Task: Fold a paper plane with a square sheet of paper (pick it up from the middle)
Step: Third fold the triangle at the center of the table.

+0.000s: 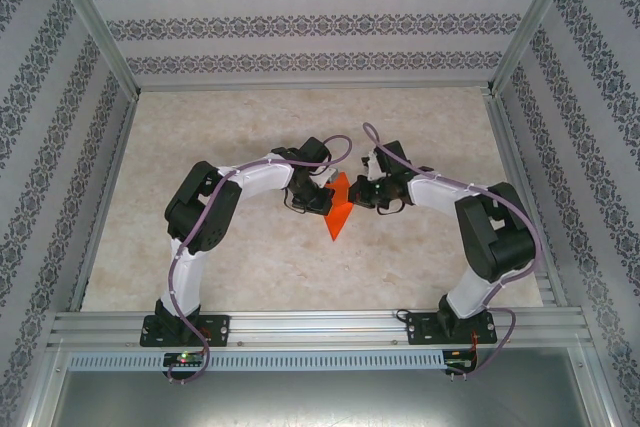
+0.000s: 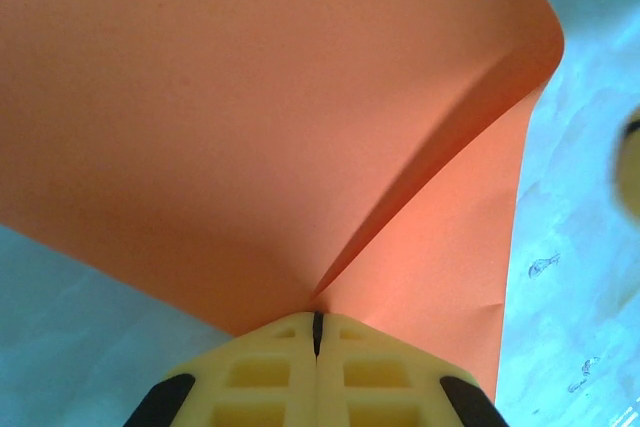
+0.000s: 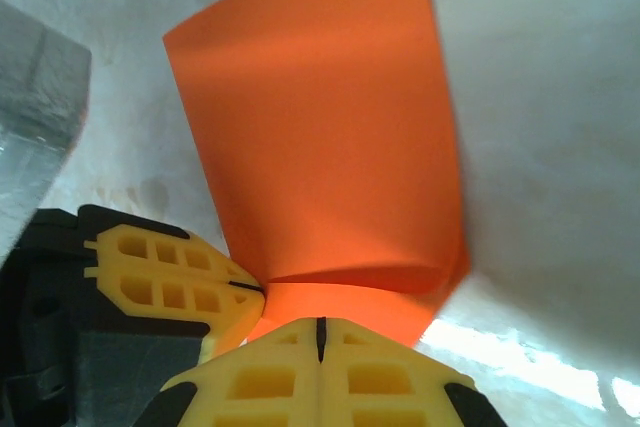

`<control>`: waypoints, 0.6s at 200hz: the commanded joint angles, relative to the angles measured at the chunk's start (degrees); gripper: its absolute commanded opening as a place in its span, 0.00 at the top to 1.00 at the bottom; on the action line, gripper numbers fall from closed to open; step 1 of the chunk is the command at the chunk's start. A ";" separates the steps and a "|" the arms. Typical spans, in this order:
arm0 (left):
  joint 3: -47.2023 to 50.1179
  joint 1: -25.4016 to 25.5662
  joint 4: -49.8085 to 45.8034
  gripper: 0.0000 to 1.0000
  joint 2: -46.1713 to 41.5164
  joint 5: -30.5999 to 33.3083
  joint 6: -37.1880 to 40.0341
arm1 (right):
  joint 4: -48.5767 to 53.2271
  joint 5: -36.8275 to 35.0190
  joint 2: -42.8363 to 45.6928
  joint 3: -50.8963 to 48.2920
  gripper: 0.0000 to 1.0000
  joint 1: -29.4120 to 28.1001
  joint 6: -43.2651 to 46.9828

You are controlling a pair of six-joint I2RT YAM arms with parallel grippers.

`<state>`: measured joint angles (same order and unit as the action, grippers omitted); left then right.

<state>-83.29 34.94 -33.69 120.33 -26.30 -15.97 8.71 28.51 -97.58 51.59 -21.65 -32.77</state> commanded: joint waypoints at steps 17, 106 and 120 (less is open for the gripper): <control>3.11 -0.31 -5.68 0.96 6.21 12.19 1.77 | -1.27 0.85 -5.33 2.41 1.00 -0.26 0.51; 3.31 -0.30 -5.86 0.96 6.41 12.39 2.18 | -1.68 -3.29 -6.69 0.14 1.00 4.37 1.71; 3.23 -0.35 -5.85 0.96 6.50 12.35 2.17 | -1.38 -3.76 -6.57 0.17 1.00 4.85 2.02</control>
<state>-83.29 34.94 -33.71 120.33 -26.28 -15.38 7.05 28.97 -103.68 52.60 -18.65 -32.56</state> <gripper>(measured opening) 0.067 0.042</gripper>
